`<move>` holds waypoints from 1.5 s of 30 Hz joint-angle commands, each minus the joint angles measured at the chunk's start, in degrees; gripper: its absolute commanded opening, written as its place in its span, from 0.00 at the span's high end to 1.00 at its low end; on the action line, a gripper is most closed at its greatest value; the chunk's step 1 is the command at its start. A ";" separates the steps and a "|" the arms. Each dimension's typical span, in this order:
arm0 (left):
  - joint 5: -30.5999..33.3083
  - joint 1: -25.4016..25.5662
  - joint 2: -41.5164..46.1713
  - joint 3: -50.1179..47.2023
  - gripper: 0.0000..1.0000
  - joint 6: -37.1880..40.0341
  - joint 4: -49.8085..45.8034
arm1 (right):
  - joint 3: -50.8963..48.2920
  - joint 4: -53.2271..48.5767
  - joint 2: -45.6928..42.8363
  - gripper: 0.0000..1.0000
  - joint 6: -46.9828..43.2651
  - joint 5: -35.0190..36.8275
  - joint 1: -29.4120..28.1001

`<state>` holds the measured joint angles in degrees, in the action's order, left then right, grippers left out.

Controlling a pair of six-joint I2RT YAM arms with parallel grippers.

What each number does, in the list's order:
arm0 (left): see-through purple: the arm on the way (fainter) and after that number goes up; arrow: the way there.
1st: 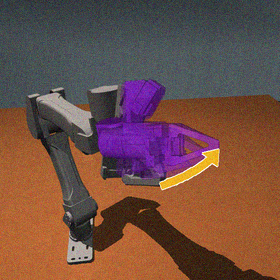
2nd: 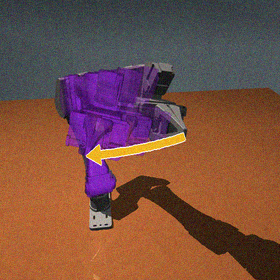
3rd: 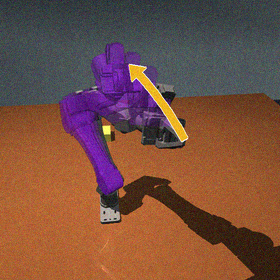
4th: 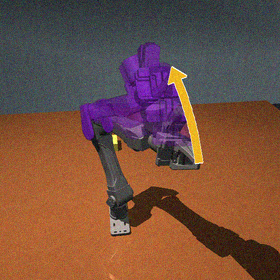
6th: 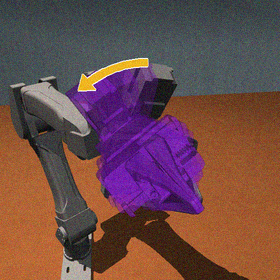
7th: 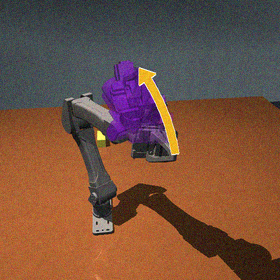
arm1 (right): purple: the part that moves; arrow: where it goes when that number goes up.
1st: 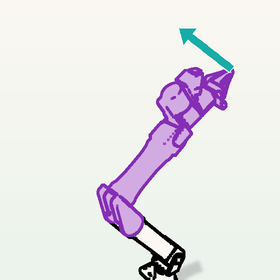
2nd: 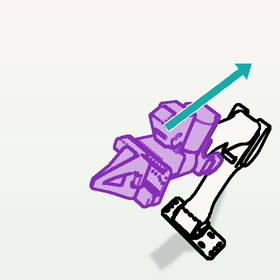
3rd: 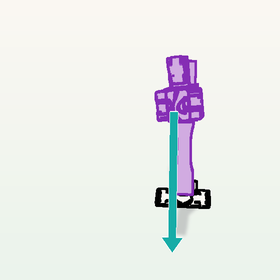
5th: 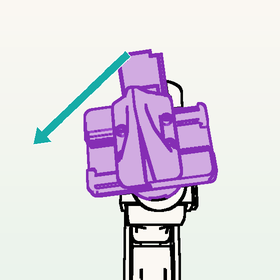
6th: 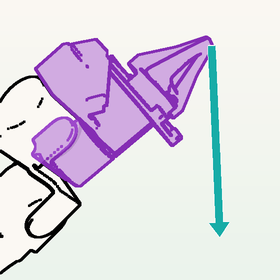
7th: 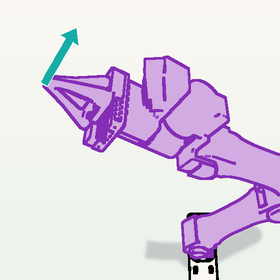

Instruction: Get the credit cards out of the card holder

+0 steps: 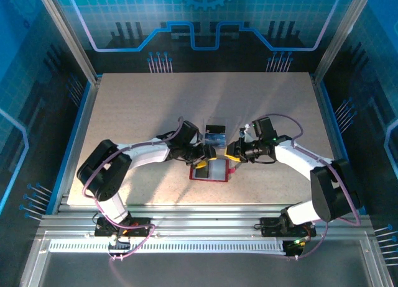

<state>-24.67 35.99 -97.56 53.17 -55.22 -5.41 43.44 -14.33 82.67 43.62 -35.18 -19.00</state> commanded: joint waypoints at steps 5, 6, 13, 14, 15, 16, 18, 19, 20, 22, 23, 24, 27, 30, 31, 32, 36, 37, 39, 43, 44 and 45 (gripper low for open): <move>0.68 -2.68 4.46 -3.86 0.44 1.74 -1.97 | 0.59 3.28 3.55 0.72 2.06 -0.45 -3.94; 0.61 -3.03 4.84 -4.28 0.45 1.91 -2.04 | 0.68 3.74 4.08 0.72 2.37 -0.33 -4.48; 0.25 -4.65 5.89 -6.90 0.54 1.85 -0.84 | 1.32 7.21 7.96 0.72 4.67 0.47 -8.52; 0.10 -4.82 5.82 -7.19 0.56 1.74 -0.52 | 1.47 7.61 8.50 0.72 4.87 0.51 -8.99; -0.03 -4.93 5.72 -7.48 0.58 1.69 -0.15 | 1.67 8.03 9.04 0.72 5.11 0.62 -9.56; -0.19 -4.94 5.56 -7.68 0.60 1.55 0.17 | 1.89 8.29 9.62 0.72 5.33 0.69 -10.01; -0.35 -4.97 5.13 -8.03 0.64 1.57 0.69 | 2.28 8.81 10.58 0.72 5.71 0.81 -10.77; -0.47 -5.02 4.93 -8.19 0.65 1.46 0.94 | 2.35 9.08 11.06 0.72 5.93 0.87 -11.21; -0.59 -5.00 4.68 -8.27 0.67 1.45 1.18 | 2.59 9.28 11.56 0.72 6.10 0.91 -11.46; -0.80 -4.98 4.28 -8.56 0.70 1.42 1.69 | 2.97 9.67 12.34 0.72 6.30 0.99 -12.00; -0.89 -4.98 4.22 -8.74 0.72 1.43 1.87 | 3.18 9.74 12.80 0.72 6.37 1.00 -12.20; -0.90 -5.04 4.23 -8.94 0.73 1.33 1.94 | 3.40 9.83 13.11 0.72 6.39 1.08 -12.43; -0.71 -5.11 4.22 -9.63 0.76 1.43 2.05 | 4.14 9.93 14.27 0.72 6.35 1.17 -12.92; -0.51 -5.05 4.14 -10.15 0.79 1.44 1.99 | 4.77 9.93 15.34 0.72 6.32 1.04 -13.33; -0.49 -5.10 4.13 -10.32 0.79 1.50 1.98 | 4.88 9.93 15.65 0.72 6.30 0.99 -13.41; -0.54 -5.05 4.04 -10.49 0.79 1.57 1.98 | 5.14 9.93 15.95 0.72 6.30 0.99 -13.51; -0.56 -5.13 3.87 -10.99 0.80 1.62 1.99 | 5.84 9.85 17.05 0.72 6.07 0.92 -13.78; -0.46 -5.06 3.87 -11.07 0.80 1.65 2.03 | 5.95 9.87 17.29 0.72 6.00 0.90 -13.85; -0.43 -5.12 4.03 -11.34 0.80 1.55 2.00 | 6.04 9.84 17.64 0.72 6.04 0.97 -13.94; -0.26 -5.15 4.22 -11.72 0.80 1.46 2.05 | 6.44 9.67 18.45 0.72 5.79 0.84 -14.20; -0.31 -5.18 4.31 -11.74 0.80 1.44 2.01 | 6.54 9.67 18.59 0.72 5.76 0.81 -14.22; -0.29 -5.12 4.31 -11.71 0.80 1.44 1.98 | 6.64 9.61 18.76 0.72 5.70 0.81 -14.30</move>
<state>-24.43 31.27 -93.06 42.19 -54.04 -3.53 48.56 -4.62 100.44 49.52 -34.48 -32.53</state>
